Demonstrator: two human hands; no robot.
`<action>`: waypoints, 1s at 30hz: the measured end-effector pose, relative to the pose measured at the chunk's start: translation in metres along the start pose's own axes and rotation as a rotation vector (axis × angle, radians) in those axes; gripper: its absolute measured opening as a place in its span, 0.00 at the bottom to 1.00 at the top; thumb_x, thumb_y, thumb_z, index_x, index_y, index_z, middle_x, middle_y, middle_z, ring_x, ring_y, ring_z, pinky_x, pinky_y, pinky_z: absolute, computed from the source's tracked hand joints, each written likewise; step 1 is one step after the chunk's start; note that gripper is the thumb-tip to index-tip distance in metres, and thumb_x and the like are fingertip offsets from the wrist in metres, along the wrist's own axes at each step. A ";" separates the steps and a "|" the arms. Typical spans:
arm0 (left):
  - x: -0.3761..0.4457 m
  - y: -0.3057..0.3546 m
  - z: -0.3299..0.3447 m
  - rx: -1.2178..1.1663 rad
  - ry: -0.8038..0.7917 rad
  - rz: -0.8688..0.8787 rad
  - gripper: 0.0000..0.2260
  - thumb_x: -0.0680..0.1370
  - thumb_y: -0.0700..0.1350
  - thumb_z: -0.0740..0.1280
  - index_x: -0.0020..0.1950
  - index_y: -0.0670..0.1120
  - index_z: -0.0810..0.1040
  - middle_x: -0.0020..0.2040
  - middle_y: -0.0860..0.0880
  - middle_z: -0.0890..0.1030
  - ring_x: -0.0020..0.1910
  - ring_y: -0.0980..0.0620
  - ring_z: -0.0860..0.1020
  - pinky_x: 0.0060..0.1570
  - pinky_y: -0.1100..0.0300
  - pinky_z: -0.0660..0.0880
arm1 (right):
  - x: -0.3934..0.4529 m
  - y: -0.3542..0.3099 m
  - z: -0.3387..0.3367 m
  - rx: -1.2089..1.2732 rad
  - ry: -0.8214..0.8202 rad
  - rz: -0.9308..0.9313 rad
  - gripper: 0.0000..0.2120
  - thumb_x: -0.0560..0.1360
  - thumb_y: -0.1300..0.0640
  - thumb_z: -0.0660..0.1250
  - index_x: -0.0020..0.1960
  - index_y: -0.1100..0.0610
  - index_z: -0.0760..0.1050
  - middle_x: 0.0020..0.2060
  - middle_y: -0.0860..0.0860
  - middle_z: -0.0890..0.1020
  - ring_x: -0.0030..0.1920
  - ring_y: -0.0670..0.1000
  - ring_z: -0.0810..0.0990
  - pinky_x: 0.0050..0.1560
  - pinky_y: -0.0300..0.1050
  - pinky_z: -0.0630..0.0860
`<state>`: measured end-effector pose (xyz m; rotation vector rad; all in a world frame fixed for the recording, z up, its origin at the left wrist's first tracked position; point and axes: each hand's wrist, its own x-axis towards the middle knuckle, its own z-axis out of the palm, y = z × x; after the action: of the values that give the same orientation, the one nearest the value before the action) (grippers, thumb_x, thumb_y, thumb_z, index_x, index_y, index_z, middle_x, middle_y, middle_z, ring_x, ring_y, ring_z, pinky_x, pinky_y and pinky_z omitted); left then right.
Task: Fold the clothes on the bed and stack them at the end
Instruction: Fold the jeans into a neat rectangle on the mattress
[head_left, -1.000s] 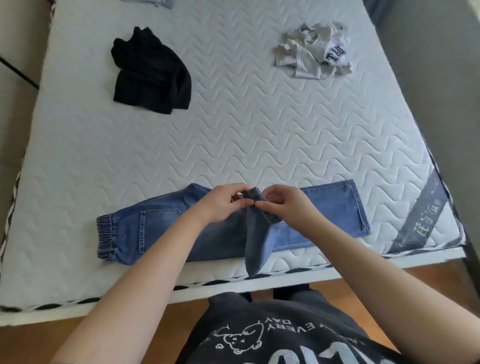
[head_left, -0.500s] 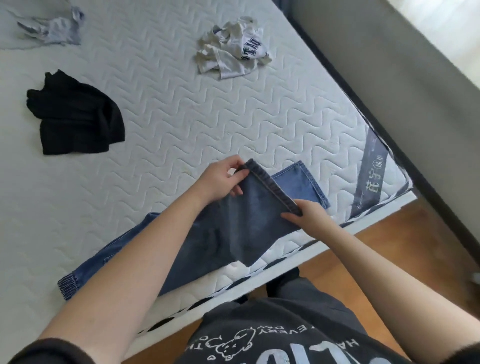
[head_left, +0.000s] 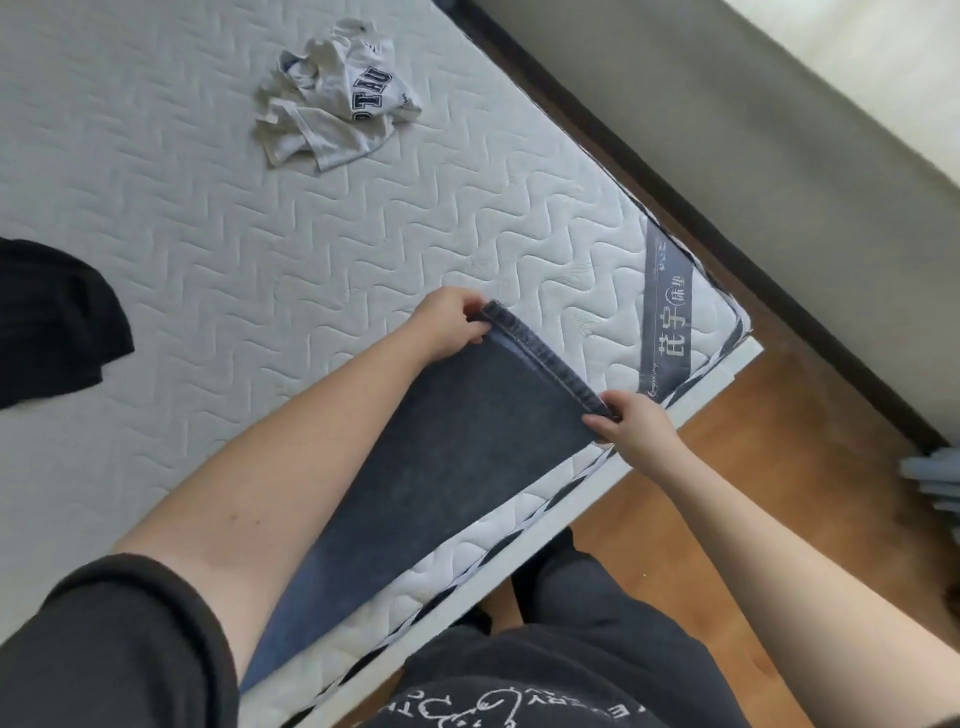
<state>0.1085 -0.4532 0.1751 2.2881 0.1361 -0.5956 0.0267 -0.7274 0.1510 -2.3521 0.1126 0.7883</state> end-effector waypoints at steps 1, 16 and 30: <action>0.010 0.001 0.009 0.036 -0.029 -0.013 0.05 0.76 0.39 0.68 0.49 0.47 0.82 0.40 0.49 0.84 0.36 0.54 0.82 0.40 0.63 0.75 | 0.005 0.008 0.002 -0.007 -0.011 0.025 0.06 0.76 0.56 0.70 0.42 0.55 0.77 0.32 0.50 0.81 0.28 0.37 0.76 0.28 0.31 0.65; 0.152 -0.032 0.108 0.269 -0.137 -0.205 0.08 0.74 0.42 0.70 0.53 0.45 0.78 0.54 0.44 0.81 0.54 0.45 0.78 0.47 0.61 0.69 | 0.114 0.086 0.047 0.022 -0.086 0.291 0.08 0.78 0.54 0.63 0.47 0.57 0.78 0.38 0.53 0.82 0.41 0.55 0.77 0.36 0.45 0.67; 0.215 -0.090 0.164 0.310 -0.117 -0.298 0.08 0.78 0.41 0.64 0.56 0.47 0.76 0.60 0.44 0.78 0.60 0.42 0.76 0.60 0.50 0.73 | 0.195 0.123 0.090 -0.042 -0.139 0.332 0.07 0.74 0.55 0.70 0.49 0.55 0.74 0.50 0.53 0.78 0.48 0.55 0.76 0.44 0.46 0.69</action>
<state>0.2127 -0.5213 -0.0806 2.5434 0.3542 -0.9594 0.1065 -0.7472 -0.0821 -2.3395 0.4394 1.1199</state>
